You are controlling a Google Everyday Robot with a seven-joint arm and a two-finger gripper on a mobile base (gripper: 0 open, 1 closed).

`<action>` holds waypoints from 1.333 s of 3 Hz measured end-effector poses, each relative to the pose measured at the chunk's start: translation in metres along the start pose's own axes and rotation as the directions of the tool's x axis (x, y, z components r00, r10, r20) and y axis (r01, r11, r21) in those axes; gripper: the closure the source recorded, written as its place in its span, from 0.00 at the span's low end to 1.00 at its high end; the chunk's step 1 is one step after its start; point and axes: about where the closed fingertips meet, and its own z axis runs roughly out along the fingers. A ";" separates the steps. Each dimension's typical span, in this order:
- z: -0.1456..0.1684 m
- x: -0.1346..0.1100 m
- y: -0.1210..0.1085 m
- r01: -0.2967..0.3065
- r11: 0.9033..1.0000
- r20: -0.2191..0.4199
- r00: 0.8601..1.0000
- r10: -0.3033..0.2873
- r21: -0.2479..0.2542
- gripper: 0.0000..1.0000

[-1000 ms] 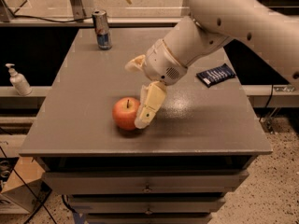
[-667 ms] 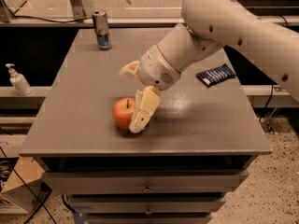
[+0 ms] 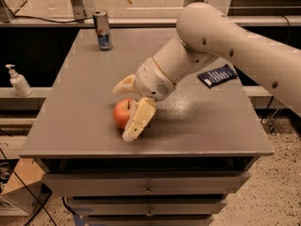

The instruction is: Pick apple

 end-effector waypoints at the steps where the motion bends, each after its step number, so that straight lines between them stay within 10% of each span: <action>1: 0.004 0.008 0.001 -0.007 1.000 -0.008 1.000 0.007 -0.011 0.39; 4: -0.107 -0.021 -0.013 0.039 0.983 0.033 0.998 -0.046 0.178 1.00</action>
Offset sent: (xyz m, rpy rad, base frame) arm 0.0075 -0.0206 -0.0021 -0.0393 -0.0142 -0.0388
